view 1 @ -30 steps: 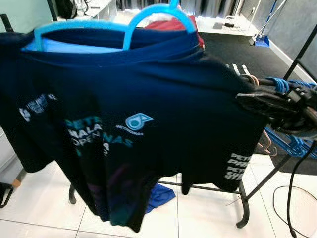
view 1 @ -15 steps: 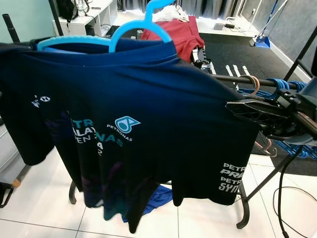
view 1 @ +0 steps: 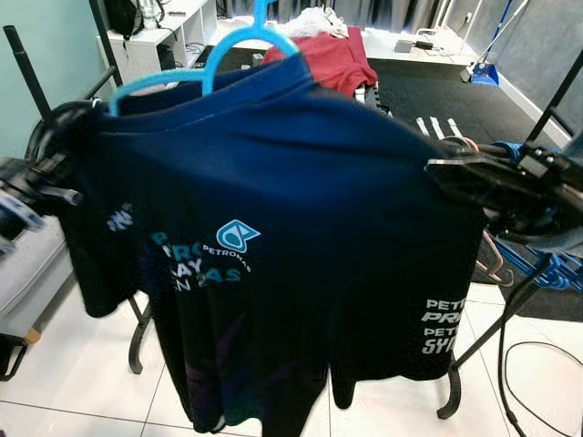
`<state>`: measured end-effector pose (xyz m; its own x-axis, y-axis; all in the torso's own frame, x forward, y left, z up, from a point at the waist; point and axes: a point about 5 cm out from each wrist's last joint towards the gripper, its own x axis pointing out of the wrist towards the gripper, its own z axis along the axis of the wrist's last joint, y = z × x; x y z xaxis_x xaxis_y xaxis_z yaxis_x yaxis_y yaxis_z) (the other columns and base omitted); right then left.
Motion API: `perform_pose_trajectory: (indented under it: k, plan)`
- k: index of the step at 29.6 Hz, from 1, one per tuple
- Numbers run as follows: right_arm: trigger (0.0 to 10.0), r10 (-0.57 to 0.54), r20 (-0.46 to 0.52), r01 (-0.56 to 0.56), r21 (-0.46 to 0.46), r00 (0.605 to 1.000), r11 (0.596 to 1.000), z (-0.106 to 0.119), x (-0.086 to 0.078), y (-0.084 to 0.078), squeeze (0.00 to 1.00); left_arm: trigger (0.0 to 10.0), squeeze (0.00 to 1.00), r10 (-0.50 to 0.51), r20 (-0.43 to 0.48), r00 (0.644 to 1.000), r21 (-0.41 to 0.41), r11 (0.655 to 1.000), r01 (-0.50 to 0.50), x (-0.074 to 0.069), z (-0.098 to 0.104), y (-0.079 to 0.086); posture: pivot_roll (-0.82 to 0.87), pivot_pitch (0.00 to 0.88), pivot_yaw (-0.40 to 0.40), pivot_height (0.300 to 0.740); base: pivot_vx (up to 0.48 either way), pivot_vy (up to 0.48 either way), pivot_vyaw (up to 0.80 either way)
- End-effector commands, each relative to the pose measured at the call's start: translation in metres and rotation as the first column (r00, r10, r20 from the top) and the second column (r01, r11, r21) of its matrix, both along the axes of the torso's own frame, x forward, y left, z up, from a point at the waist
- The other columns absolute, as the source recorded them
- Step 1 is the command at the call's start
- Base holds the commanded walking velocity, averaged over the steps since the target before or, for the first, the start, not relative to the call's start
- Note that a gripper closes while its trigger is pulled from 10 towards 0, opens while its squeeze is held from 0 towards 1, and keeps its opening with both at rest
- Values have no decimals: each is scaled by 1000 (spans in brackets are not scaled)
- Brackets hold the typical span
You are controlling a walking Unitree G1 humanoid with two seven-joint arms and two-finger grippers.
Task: Hang hanger
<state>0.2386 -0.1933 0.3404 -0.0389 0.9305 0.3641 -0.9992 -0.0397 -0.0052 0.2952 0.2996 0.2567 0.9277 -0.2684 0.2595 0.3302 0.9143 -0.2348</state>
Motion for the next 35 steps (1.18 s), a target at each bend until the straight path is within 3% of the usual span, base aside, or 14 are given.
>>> perform_pose_trajectory:
  k: [1, 3, 4, 5, 8, 9, 11, 12, 13, 15, 17, 21, 28, 35]
  plan:
    - [0, 18, 216, -59, 186, 976, 981, 34, -17, -19, 0, 4941, 0, 109, -268, 957, 49, 994, -100, 2, -50, 2, -21, 65, -13, 740, 0, 0, 0]
    - [0, -47, 207, 6, 193, 977, 981, 32, -9, -18, 0, 7608, 0, 12, -334, 942, 49, 999, 5, 3, -66, -28, -17, 65, -13, 740, 0, 0, 0]
    - [0, -47, 207, 6, 193, 977, 981, 32, -9, -18, 0, 7608, 0, 12, -334, 942, 49, 999, 5, 3, -66, -28, -17, 65, -13, 740, 0, 0, 0]
    - [0, -61, 194, 30, 161, 979, 986, 27, -6, -16, 0, 10000, 0, -28, -316, 948, 37, 998, 42, 3, -65, -40, -18, 66, -13, 740, 0, 0, 0]
    - [0, -77, 174, 61, 97, 982, 993, 18, -3, -12, 0, 10000, 0, -48, -274, 961, 4, 999, 51, 4, -59, -46, -17, 66, -15, 740, 0, 0, 0]
    - [0, -101, 152, 104, -10, 983, 995, 5, 2, -7, 0, 10000, 0, -54, -215, 975, -38, 998, 47, 5, -50, -47, -21, 68, -16, 740, 0, 0, 0]
    - [0, -101, 152, 104, -10, 983, 995, 5, 2, -7, 0, 10000, 0, -54, -215, 975, -38, 998, 47, 5, -50, -47, -21, 68, -16, 740, 0, 0, 0]
    - [0, -130, 131, 148, -139, 983, 979, -13, 8, -3, 0, 10000, 0, -44, -158, 987, -72, 997, 33, 6, -41, -44, -21, 68, -16, 740, 0, 0, 0]
    - [0, -130, 131, 148, -139, 983, 979, -13, 8, -3, 0, 10000, 0, -44, -158, 987, -72, 997, 33, 6, -41, -44, -21, 68, -16, 740, 0, 0, 0]
    - [0, -187, 105, 213, -385, 977, 898, -49, 18, 2, 0, 10000, 0, -3, -53, 999, -121, 993, -3, 5, -22, -29, -21, 68, -16, 740, 0, 0, 0]
    - [0, -187, 105, 213, -385, 977, 898, -49, 18, 2, 0, 10000, 0, -3, -53, 999, -121, 993, -3, 5, -22, -29, -21, 68, -16, 740, 0, 0, 0]
    - [0, -242, 101, 259, -528, 965, 809, -72, 25, 0, 0, 10000, 0, 57, 83, 995, -159, 986, -43, -1, 6, -8, -20, 68, -17, 740, 0, 0, 0]
    - [0, -276, 151, 315, -505, 949, 804, -71, 33, 6, 0, 10000, 0, 39, 163, 986, -193, 981, -7, -9, 22, -10, -19, 67, -19, 740, 0, 0, 0]
    - [0, -248, 185, 308, -487, 951, 818, -69, 34, 9, 0, 10000, 0, 34, 160, 987, -195, 981, -2, -9, 18, -14, -19, 65, -21, 740, 0, 0, 0]
